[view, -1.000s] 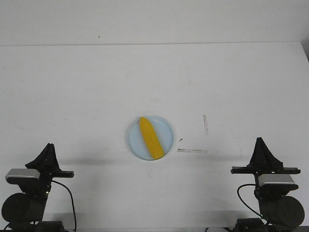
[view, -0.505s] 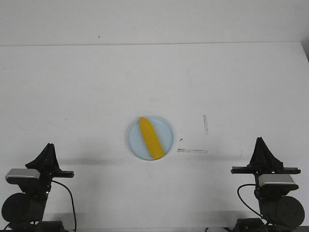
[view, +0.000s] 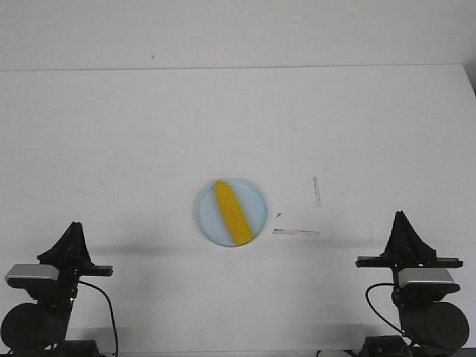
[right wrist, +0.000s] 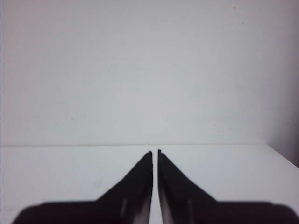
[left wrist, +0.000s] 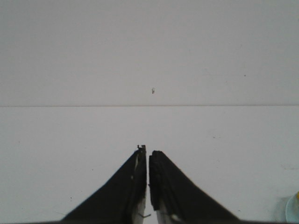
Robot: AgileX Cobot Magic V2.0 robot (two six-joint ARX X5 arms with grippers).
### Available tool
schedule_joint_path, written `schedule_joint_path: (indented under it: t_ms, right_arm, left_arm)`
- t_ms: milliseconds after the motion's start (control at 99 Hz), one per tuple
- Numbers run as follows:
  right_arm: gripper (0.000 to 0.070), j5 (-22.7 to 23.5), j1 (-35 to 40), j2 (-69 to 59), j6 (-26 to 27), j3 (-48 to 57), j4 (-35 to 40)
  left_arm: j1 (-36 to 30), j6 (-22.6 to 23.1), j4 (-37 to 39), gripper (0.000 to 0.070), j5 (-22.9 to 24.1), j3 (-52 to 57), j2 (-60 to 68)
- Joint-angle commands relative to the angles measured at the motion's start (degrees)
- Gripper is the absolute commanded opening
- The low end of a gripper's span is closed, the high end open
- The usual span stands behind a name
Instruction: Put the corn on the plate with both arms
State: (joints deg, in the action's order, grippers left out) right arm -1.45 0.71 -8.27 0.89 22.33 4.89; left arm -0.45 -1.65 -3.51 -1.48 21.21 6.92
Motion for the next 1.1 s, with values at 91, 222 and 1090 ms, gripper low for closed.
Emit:
schedule_joint_path:
  t_ms: [91, 222, 1090]
  right_arm:
    - [0.0016, 0.0, 0.1, 0.1, 0.8, 0.2, -0.6]
    - [0.0016, 0.0, 0.1, 0.1, 0.8, 0.2, -0.6]
    - [0.0016, 0.0, 0.1, 0.1, 0.8, 0.2, -0.6]
  left_arm:
    - [-0.1, -4.5, 3.0, 0.0001, -0.2, -4.7, -1.2]
    - [-0.1, -4.4, 8.9, 0.0001, 0.3, -10.6, -2.8]
    - [-0.1, -4.4, 12.7, 0.0001, 3.5, -20.5, -6.7]
